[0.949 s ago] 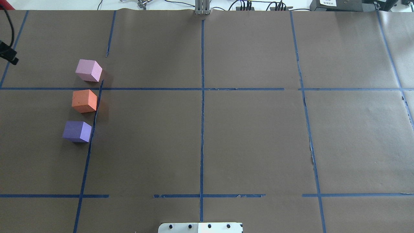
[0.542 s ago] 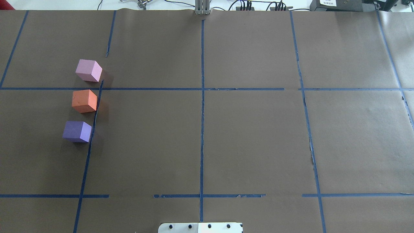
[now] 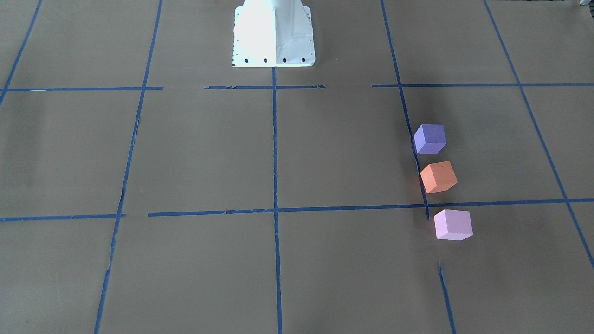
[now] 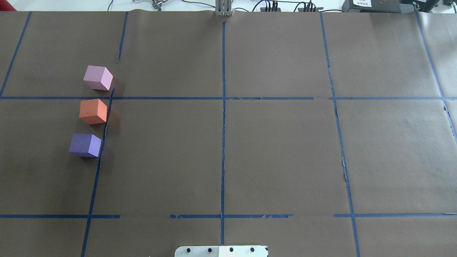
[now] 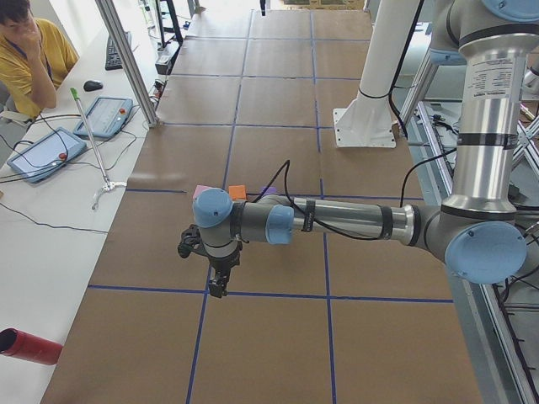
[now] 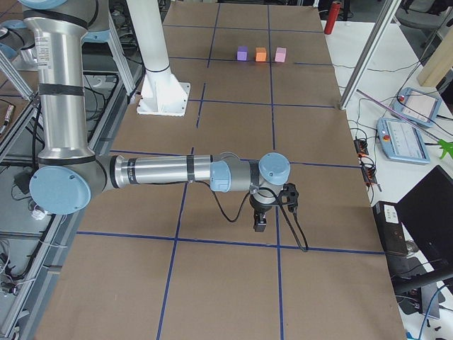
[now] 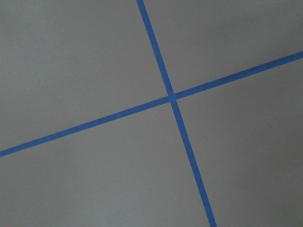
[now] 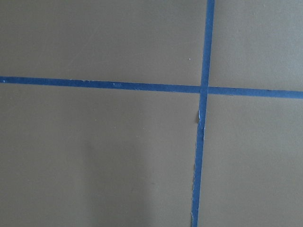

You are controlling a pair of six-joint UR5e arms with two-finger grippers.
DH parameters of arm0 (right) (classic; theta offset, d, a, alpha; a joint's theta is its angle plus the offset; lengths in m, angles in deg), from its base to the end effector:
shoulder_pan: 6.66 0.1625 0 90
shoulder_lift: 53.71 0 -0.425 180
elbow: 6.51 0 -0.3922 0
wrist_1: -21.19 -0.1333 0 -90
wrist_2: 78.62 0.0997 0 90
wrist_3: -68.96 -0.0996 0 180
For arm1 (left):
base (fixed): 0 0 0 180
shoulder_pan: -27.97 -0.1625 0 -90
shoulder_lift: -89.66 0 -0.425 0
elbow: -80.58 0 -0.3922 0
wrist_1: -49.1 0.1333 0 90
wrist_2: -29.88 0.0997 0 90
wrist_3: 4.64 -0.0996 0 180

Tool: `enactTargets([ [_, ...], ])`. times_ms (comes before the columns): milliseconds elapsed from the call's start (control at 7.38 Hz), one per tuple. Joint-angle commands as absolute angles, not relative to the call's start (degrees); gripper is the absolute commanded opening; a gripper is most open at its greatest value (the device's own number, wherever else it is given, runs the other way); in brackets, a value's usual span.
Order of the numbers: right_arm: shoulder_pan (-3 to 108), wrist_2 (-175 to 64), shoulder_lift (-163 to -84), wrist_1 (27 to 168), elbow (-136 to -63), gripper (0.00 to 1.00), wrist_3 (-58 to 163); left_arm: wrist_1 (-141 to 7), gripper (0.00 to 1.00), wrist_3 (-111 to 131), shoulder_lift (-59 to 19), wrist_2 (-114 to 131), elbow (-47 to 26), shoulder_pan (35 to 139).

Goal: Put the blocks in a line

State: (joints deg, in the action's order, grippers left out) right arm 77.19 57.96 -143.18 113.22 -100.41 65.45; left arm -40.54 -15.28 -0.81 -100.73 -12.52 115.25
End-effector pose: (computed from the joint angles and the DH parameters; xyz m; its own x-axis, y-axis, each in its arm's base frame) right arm 0.0073 -0.5011 0.6214 0.6854 -0.0429 0.7269 0.0652 0.9979 -0.0026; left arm -0.0447 -0.5014 0.6330 0.7348 0.2553 -0.6284 -0.1863 0.9668 0.1750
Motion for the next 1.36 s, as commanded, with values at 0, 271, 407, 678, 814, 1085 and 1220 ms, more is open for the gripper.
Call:
enactTargets([
  [0,77.2,58.0,-143.2,113.2,-100.4,1.0,65.4,-40.7,1.0,-15.1,-0.8,-100.7,-12.7,115.3],
  [271,77.2,58.0,-143.2,113.2,-100.4,1.0,65.4,-41.1,1.0,-15.2,-1.6,-100.7,-12.6,115.2],
  [407,77.2,58.0,-143.2,113.2,-100.4,1.0,65.4,-41.6,1.0,-15.3,-1.6,-100.8,-12.8,115.2],
  [678,77.2,58.0,-143.2,113.2,-100.4,1.0,65.4,-44.1,1.0,-15.3,-1.0,-100.8,-12.6,115.2],
  [814,77.2,58.0,-143.2,113.2,-100.4,1.0,65.4,-44.2,1.0,-15.3,-1.0,-100.8,-12.6,115.2],
  [1085,77.2,58.0,-143.2,113.2,-100.4,1.0,65.4,-44.2,1.0,-15.3,-0.9,-100.9,-12.6,115.2],
  [1220,77.2,58.0,-143.2,113.2,-100.4,1.0,65.4,-44.2,1.0,-15.3,-0.9,-100.9,-12.6,115.2],
])
